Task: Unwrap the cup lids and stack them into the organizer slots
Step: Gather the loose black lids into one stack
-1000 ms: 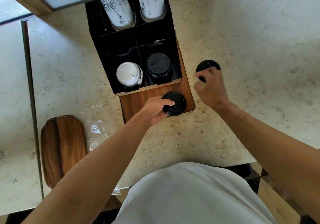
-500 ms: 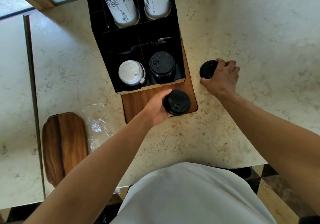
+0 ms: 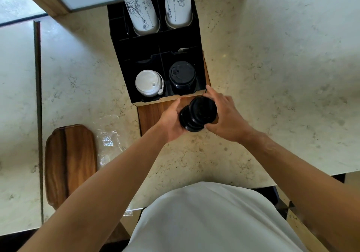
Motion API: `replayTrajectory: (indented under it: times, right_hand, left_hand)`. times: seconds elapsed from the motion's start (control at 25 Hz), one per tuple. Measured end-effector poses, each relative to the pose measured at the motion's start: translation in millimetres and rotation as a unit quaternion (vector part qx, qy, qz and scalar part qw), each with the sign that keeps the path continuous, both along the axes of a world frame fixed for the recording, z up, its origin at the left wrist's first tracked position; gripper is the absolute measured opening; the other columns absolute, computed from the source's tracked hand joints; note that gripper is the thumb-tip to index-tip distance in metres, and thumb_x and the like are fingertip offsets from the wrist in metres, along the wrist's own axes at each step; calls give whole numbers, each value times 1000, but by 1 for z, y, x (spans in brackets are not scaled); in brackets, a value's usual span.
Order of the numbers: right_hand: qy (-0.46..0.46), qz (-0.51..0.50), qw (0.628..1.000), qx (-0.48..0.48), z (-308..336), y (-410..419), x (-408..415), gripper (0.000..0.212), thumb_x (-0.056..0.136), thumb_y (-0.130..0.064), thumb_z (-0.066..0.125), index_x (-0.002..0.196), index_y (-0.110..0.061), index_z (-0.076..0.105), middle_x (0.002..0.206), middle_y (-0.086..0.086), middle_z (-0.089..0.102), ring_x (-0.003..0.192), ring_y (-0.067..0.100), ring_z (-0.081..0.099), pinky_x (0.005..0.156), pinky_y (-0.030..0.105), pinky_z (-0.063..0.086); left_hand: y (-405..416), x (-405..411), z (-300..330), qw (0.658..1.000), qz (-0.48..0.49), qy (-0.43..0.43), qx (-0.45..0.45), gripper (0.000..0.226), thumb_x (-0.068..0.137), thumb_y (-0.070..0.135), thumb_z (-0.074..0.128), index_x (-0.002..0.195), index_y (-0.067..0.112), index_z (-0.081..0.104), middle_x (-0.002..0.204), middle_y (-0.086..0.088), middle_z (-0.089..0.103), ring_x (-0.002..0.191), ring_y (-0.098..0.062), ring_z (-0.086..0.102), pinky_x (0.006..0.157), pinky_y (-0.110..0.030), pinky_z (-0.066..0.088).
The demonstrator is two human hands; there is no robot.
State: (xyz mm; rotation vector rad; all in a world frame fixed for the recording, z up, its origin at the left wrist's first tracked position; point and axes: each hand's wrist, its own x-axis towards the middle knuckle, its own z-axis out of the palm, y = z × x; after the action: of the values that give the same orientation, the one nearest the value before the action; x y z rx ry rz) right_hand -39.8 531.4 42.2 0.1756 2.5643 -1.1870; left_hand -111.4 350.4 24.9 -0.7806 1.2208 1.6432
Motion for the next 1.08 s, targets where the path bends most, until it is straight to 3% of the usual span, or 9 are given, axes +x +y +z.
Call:
replayTrajectory:
  times: [0.12, 0.28, 0.48, 0.6, 0.76, 0.96, 1.08]
  right_hand:
    - [-22, 77, 997, 4, 6, -15, 3, 117, 75, -13, 84, 163, -30, 9, 154, -7, 43, 142, 18, 27, 119, 47, 34]
    - [-36, 139, 990, 16, 8, -29, 4, 119, 72, -16, 84, 163, -32, 9, 153, -4, 43, 141, 19, 27, 120, 47, 33]
    - [-38, 181, 983, 20, 13, -43, 11, 114, 73, -16, 83, 161, -35, 12, 150, 0, 43, 141, 19, 26, 119, 47, 33]
    - [-37, 201, 979, 22, 15, -51, 16, 113, 76, -15, 82, 161, -35, 12, 147, 1, 41, 140, 19, 26, 116, 43, 33]
    - [-42, 205, 978, 15, 14, -59, 15, 120, 74, -14, 83, 163, -35, 6, 152, -2, 42, 139, 18, 28, 118, 41, 33]
    - [-22, 196, 980, -11, 21, -68, 7, 113, 78, -3, 76, 164, -29, 8, 161, -6, 37, 146, 19, 24, 120, 39, 25]
    - [-5, 66, 997, -51, 13, -76, 3, 92, 81, -11, 76, 159, -26, 28, 156, 0, 39, 145, 23, 35, 119, 44, 37]
  left_hand:
    - [-8, 8, 4, 1000, -20, 19, -13, 70, 103, 62, 33, 130, 5, 62, 122, -19, 72, 113, -33, 70, 101, -48, 54]
    - [-24, 21, 9, 998, -46, 35, -18, 73, 101, 66, 33, 128, 5, 64, 120, -18, 73, 107, -31, 73, 85, -42, 60]
    - [-45, 34, 9, 997, -59, 50, -9, 75, 99, 67, 39, 131, 4, 63, 120, -20, 73, 107, -32, 73, 96, -45, 57]
    - [-54, 43, 15, 995, -67, 76, 5, 58, 101, 55, 48, 126, 6, 67, 112, -16, 76, 103, -31, 74, 94, -44, 58]
    - [-68, 49, 20, 992, -71, 101, 38, 28, 96, 20, 56, 119, 8, 68, 106, -14, 75, 101, -31, 72, 89, -43, 60]
    - [-82, 46, 17, 993, -27, 114, 27, 39, 87, -4, 62, 126, -3, 63, 125, -23, 67, 117, -38, 64, 102, -50, 54]
    - [-87, 40, 24, 989, 46, 129, 52, 38, 92, -4, 59, 130, -1, 61, 130, -21, 66, 120, -35, 62, 98, -41, 57]
